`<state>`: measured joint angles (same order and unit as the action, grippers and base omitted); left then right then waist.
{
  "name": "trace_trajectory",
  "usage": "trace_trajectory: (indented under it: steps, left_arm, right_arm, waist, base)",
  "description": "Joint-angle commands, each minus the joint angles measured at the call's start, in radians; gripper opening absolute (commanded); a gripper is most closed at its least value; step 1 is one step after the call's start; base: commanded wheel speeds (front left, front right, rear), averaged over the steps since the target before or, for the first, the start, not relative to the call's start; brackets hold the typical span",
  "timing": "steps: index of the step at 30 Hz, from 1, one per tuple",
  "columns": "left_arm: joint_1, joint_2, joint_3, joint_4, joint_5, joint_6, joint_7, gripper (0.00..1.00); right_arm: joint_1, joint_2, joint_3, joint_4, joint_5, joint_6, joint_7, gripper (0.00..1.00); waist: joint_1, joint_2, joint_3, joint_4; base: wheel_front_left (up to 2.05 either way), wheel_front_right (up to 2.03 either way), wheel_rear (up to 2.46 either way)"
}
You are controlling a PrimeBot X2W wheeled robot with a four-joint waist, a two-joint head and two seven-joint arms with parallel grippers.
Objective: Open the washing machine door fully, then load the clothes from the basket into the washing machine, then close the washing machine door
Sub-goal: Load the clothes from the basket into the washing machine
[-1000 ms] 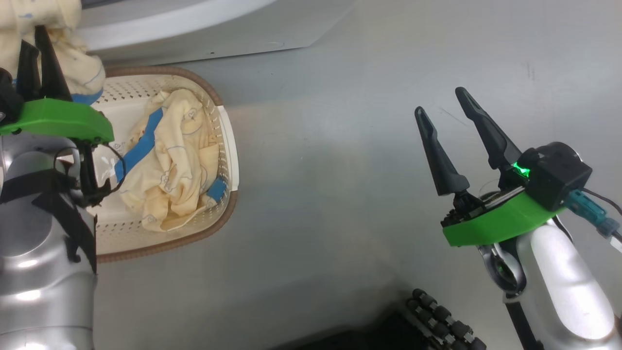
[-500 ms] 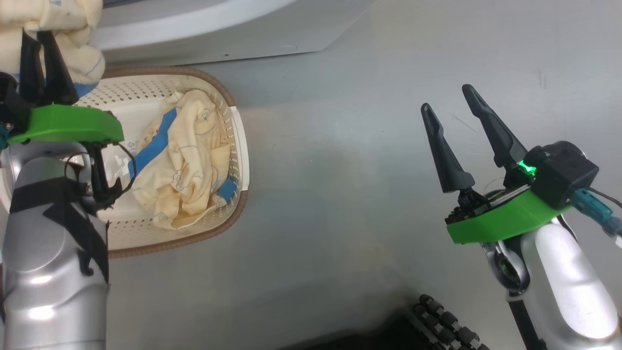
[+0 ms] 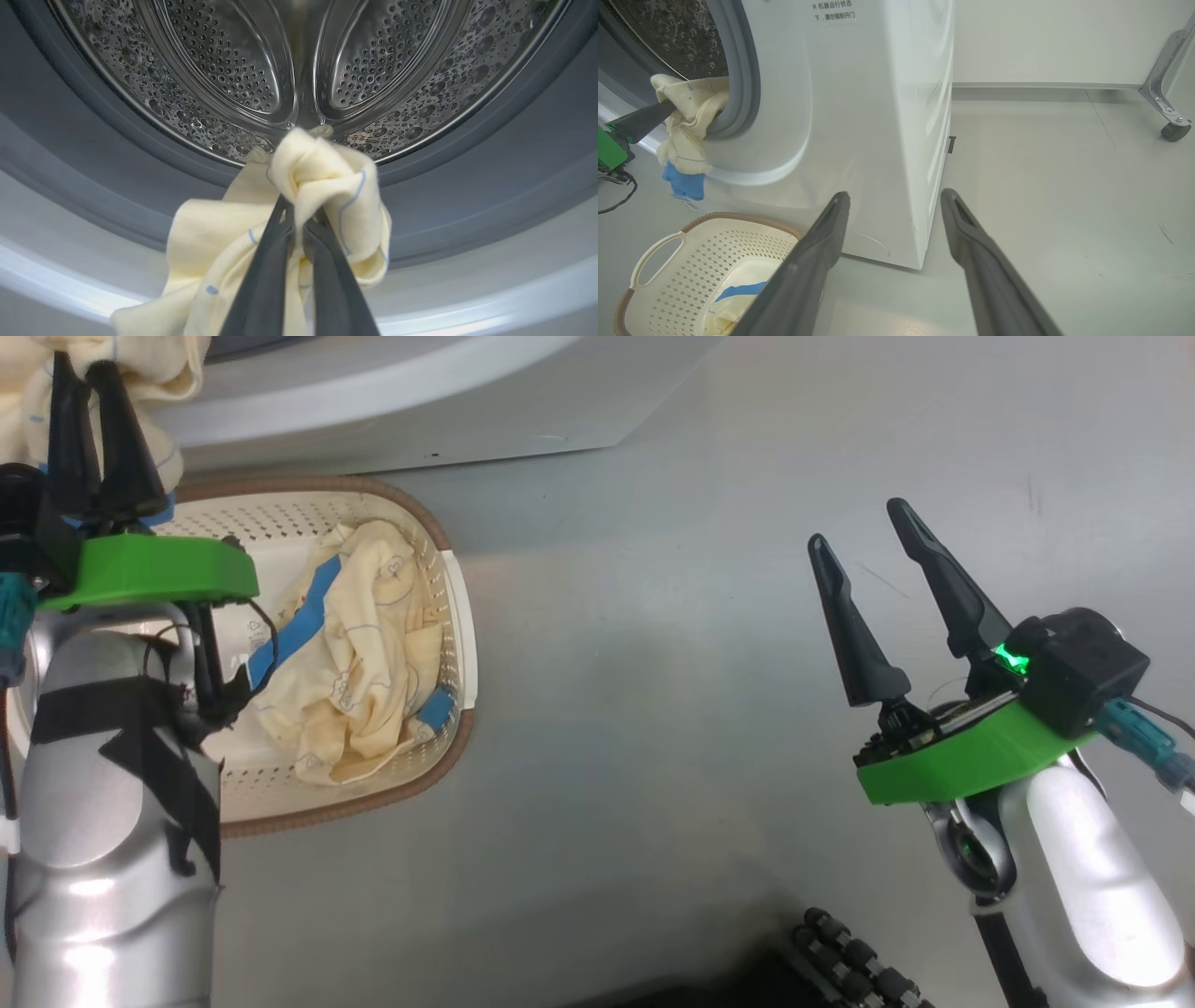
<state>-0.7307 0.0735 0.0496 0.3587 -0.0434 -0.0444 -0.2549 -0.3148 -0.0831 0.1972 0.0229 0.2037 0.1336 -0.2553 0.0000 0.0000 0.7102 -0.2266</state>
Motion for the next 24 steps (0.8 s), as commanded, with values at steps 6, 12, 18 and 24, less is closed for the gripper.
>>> trace_trajectory:
  steps: [6,12,18,24]
  left_arm:
    - [-0.053,0.054,0.008,-0.032,0.029,0.003,-0.007,0.00]
    - [-0.155,0.096,-0.008,0.032,0.053,0.002,0.000,0.00]
    - [-0.277,0.123,-0.023,0.122,0.068,0.007,0.016,0.00]
    - [-0.387,0.143,-0.031,0.248,0.074,0.016,0.013,0.00]
  right_arm:
    - [0.021,0.006,0.022,-0.024,0.012,-0.003,-0.006,1.00]
    - [0.030,0.011,0.039,-0.015,0.016,-0.003,-0.006,1.00]
    - [0.048,0.015,0.054,-0.002,0.022,-0.003,-0.006,1.00]
    - [0.065,0.017,0.065,0.002,0.024,-0.003,-0.006,1.00]
  waist:
    - [0.0000,0.0000,-0.008,-0.018]
    - [0.0000,0.0000,-0.017,-0.043]
    - [0.0000,0.0000,-0.030,-0.064]
    - [0.0000,0.0000,-0.040,-0.086]
  base:
    - [0.00,0.00,0.00]
    - [0.00,0.00,0.00]
    - [0.00,0.00,0.00]
    - [0.00,0.00,0.00]
